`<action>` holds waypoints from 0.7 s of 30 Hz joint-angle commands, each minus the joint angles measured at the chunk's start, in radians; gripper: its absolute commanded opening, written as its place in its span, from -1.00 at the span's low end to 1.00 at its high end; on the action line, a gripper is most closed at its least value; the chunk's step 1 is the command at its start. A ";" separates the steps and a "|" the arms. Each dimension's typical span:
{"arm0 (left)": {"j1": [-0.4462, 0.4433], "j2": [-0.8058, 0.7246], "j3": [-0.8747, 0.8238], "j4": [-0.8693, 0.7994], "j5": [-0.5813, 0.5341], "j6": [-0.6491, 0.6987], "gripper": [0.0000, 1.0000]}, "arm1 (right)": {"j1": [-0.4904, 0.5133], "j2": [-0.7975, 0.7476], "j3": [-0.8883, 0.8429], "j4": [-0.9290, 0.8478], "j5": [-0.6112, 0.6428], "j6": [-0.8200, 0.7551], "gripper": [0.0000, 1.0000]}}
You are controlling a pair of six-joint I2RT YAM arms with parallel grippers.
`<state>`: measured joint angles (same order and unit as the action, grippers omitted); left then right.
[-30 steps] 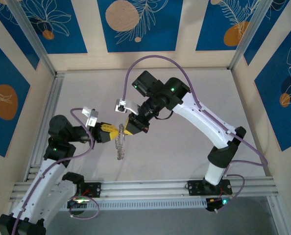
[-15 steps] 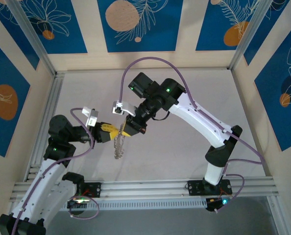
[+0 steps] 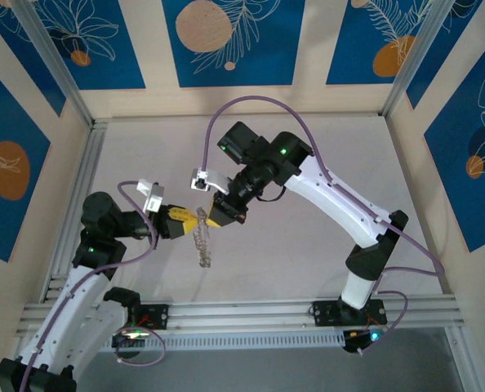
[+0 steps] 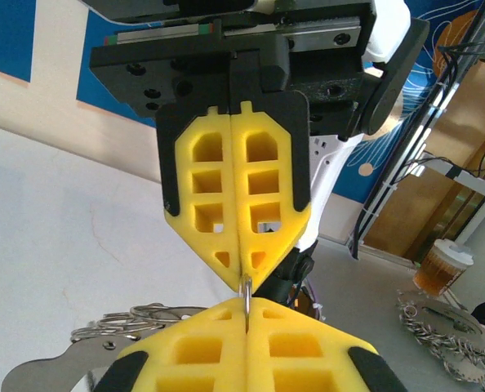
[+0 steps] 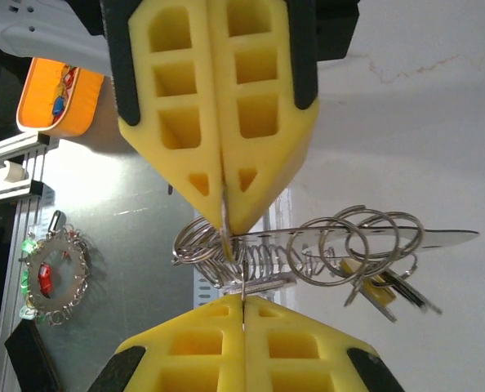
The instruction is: Put the keys on the keyring
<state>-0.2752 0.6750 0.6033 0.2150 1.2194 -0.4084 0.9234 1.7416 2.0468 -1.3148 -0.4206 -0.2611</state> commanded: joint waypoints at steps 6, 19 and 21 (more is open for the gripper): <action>-0.015 -0.015 0.038 0.008 0.011 0.023 -1.00 | -0.006 -0.028 0.000 0.013 -0.019 0.012 -1.00; -0.016 -0.009 0.040 0.006 0.009 0.027 -1.00 | -0.003 -0.071 -0.056 0.026 -0.029 0.021 -1.00; -0.016 -0.009 0.040 0.006 0.009 0.026 -1.00 | -0.003 -0.076 -0.066 0.026 -0.030 0.024 -1.00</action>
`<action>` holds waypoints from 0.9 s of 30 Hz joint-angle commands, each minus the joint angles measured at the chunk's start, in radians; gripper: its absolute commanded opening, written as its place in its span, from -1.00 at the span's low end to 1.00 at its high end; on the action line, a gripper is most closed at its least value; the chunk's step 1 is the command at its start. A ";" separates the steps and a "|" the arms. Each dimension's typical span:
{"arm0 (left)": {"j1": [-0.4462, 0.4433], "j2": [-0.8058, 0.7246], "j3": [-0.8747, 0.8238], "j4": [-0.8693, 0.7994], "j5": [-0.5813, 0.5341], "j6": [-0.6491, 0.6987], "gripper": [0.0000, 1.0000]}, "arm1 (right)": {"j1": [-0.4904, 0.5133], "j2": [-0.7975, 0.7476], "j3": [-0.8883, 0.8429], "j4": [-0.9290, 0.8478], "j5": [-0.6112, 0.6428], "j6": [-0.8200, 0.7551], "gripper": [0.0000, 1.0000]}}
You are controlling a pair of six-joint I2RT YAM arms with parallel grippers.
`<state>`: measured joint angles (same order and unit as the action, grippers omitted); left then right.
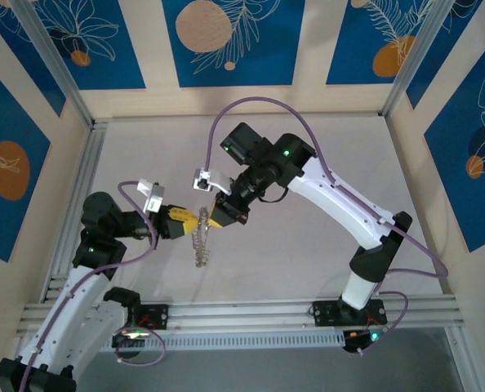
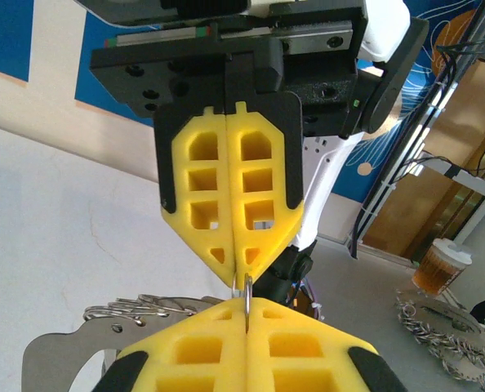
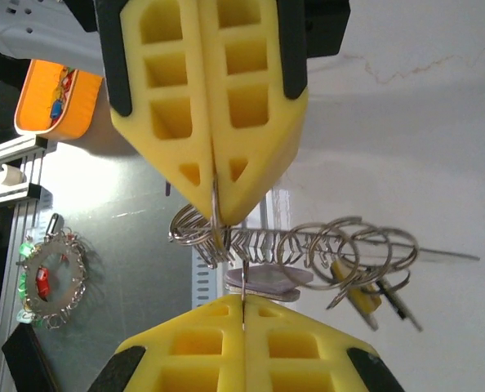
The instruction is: Put the keys on the keyring
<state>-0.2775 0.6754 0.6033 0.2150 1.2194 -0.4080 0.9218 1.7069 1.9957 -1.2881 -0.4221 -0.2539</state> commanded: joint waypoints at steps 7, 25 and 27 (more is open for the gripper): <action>-0.013 -0.012 0.039 0.009 0.010 0.024 -1.00 | 0.004 -0.028 0.010 0.006 -0.037 0.014 -1.00; -0.013 -0.014 0.039 0.009 0.012 0.025 -1.00 | 0.018 -0.007 0.025 0.020 -0.052 0.013 -1.00; -0.013 -0.014 0.039 0.009 0.012 0.024 -1.00 | 0.017 -0.006 0.023 0.023 -0.052 0.012 -1.00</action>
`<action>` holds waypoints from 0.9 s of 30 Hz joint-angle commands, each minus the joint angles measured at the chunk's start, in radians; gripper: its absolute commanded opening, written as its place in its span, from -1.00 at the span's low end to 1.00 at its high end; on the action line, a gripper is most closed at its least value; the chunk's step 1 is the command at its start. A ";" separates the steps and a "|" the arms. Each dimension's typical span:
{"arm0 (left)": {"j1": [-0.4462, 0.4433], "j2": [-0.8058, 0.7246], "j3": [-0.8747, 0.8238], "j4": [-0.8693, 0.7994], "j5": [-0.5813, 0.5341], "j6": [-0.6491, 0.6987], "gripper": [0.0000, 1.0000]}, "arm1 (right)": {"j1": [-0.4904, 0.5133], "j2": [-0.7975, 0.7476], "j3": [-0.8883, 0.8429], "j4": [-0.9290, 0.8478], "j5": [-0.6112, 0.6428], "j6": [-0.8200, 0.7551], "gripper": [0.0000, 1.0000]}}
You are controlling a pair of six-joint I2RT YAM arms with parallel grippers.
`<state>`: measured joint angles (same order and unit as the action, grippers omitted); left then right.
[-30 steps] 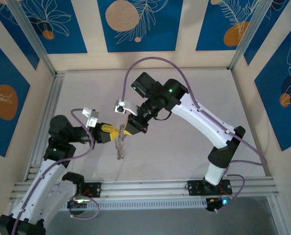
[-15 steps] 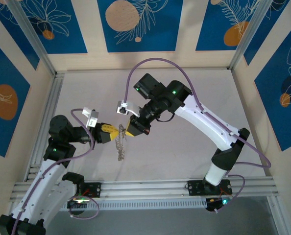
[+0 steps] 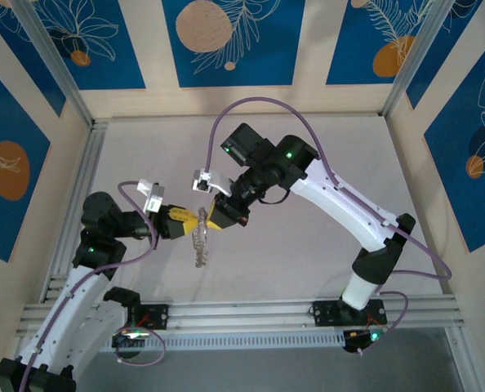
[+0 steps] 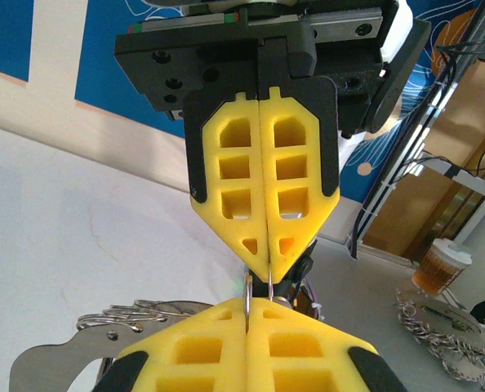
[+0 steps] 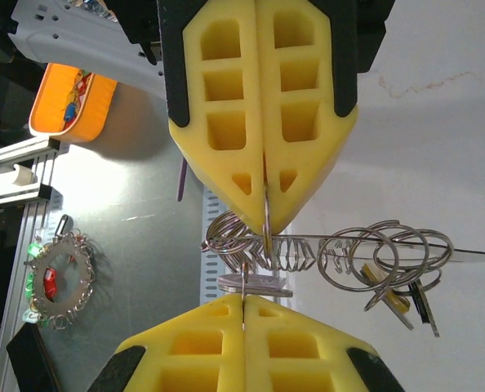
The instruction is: Put the keys on the keyring
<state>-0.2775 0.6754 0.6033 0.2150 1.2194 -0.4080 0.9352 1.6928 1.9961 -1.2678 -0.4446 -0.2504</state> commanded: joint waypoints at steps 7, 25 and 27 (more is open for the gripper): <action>-0.013 -0.016 0.039 0.008 0.012 0.024 -1.00 | -0.001 0.011 0.015 0.008 -0.028 0.011 -1.00; -0.013 -0.017 0.039 0.001 0.009 0.028 -1.00 | -0.019 0.001 -0.008 0.003 -0.013 0.026 -1.00; -0.012 -0.018 0.038 0.001 0.009 0.029 -1.00 | -0.022 -0.004 -0.015 0.004 -0.013 0.028 -1.00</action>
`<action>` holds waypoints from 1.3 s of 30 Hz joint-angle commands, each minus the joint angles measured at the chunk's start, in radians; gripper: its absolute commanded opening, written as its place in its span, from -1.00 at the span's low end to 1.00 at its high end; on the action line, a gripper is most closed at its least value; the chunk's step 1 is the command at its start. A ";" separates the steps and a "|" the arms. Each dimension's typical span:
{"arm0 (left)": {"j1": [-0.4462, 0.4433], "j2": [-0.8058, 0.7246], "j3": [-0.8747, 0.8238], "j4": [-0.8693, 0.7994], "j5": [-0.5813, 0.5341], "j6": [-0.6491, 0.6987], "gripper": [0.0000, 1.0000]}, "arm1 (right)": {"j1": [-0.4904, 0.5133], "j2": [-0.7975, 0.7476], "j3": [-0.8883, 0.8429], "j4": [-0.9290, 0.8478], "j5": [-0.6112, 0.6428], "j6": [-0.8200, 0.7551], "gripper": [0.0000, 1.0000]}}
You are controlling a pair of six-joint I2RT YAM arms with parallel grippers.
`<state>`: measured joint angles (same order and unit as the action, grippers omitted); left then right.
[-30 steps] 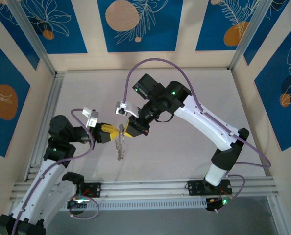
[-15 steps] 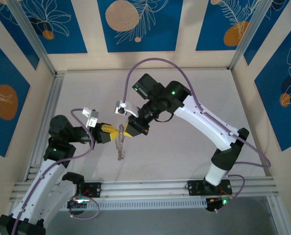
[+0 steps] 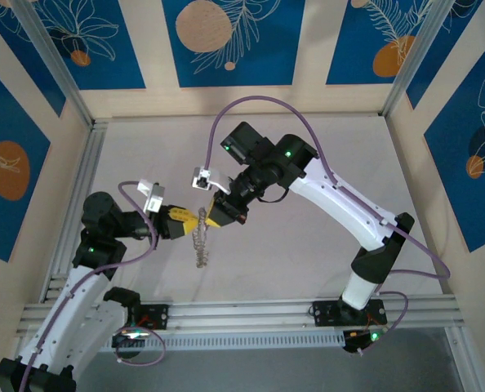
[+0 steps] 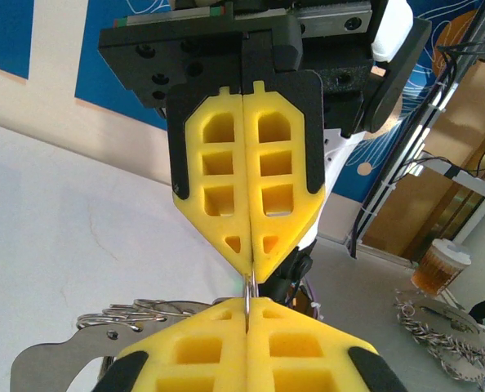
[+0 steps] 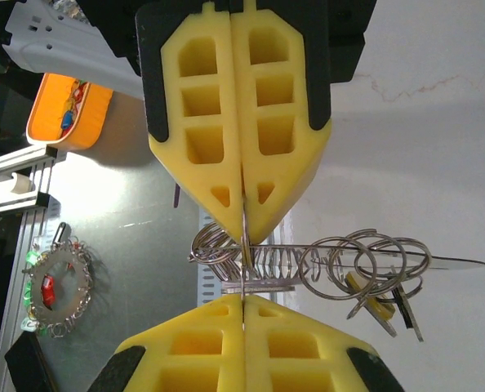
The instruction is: Put the keys on the keyring
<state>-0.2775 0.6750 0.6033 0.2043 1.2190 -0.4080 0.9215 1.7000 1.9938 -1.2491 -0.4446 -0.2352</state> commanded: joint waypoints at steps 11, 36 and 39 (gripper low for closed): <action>-0.013 -0.018 0.039 0.008 0.008 0.031 -1.00 | -0.011 -0.022 -0.026 -0.013 -0.008 0.020 -1.00; -0.014 -0.020 0.039 0.007 0.007 0.032 -1.00 | -0.007 -0.025 -0.020 -0.010 -0.040 0.014 -1.00; -0.012 -0.022 0.040 0.007 0.005 0.031 -1.00 | -0.003 -0.016 -0.010 -0.012 -0.045 0.011 -1.00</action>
<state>-0.2775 0.6685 0.6033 0.1955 1.2190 -0.4072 0.9142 1.6981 1.9736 -1.2430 -0.4496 -0.2279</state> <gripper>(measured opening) 0.046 0.048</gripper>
